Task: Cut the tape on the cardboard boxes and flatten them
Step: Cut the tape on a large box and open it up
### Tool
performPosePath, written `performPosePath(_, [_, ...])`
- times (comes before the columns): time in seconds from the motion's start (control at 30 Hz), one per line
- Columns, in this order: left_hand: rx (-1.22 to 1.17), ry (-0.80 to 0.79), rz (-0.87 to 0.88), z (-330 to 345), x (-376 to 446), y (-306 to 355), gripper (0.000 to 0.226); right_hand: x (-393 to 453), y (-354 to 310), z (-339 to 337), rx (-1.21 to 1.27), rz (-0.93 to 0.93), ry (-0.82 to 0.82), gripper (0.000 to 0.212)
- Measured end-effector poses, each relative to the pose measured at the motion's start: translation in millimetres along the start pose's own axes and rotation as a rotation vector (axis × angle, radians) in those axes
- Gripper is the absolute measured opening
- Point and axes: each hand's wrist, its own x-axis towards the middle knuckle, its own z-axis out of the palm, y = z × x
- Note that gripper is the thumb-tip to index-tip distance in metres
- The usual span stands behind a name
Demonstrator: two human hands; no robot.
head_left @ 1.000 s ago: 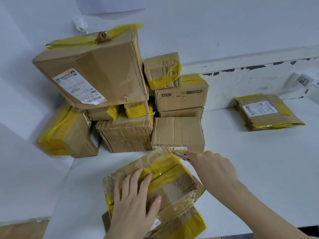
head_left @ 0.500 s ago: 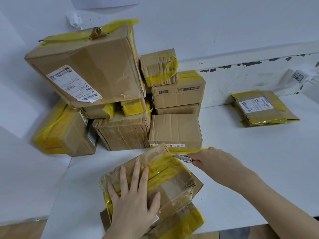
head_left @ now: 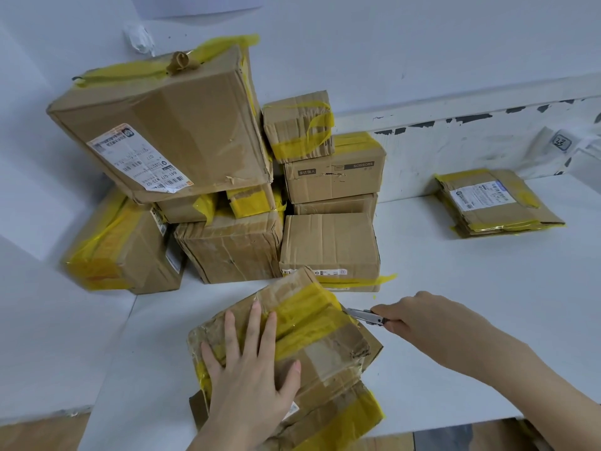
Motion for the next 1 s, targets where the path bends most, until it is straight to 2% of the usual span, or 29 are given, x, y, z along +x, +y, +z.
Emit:
performPosePath(0.17, [0.007,0.009,0.005,-1.3,2.3,-1.8,0.076,-21.7,3.3,15.2,0.045,0.033,-0.001,0.025])
performPosePath(0.27, [0.0,-0.003,0.015,-3.1,1.7,-0.9,0.079,-31.5,3.8,23.3,0.083,0.058,0.019,0.023])
performPosePath(0.4, [0.008,0.006,0.026,-5.3,-2.3,-1.2,0.075,-29.3,17.4,33.1,0.378,0.067,0.08,0.023])
performPosePath(0.47, [-0.003,0.007,0.035,-8.2,-4.9,-0.3,0.076,-22.5,30.6,45.5,0.586,0.178,0.178,0.026])
performPosePath(0.5, [-0.001,0.006,0.039,-9.4,-6.6,0.4,0.076,-17.7,36.9,55.4,0.605,0.235,0.181,0.033])
performPosePath(0.57, [0.005,0.0,0.039,-10.8,-8.8,0.7,0.075,-7.3,41.1,85.5,0.506,0.333,0.08,0.055])
performPosePath(0.63, [0.016,-0.01,0.031,-11.7,-9.1,1.1,0.073,3.2,38.6,122.4,0.462,0.428,0.037,0.061])
performPosePath(0.8, [0.025,-0.005,0.012,-10.7,-8.7,1.8,0.073,22.3,33.1,179.8,0.379,0.606,0.113,0.059])
performPosePath(0.9, [0.014,0.007,0.011,-8.9,-6.1,2.1,0.082,34.3,35.8,186.7,0.404,0.625,0.221,0.047])
performPosePath(1.0, [0.021,0.023,0.003,-7.7,-5.3,1.8,0.082,41.1,39.7,189.1,0.353,0.619,0.232,0.042])
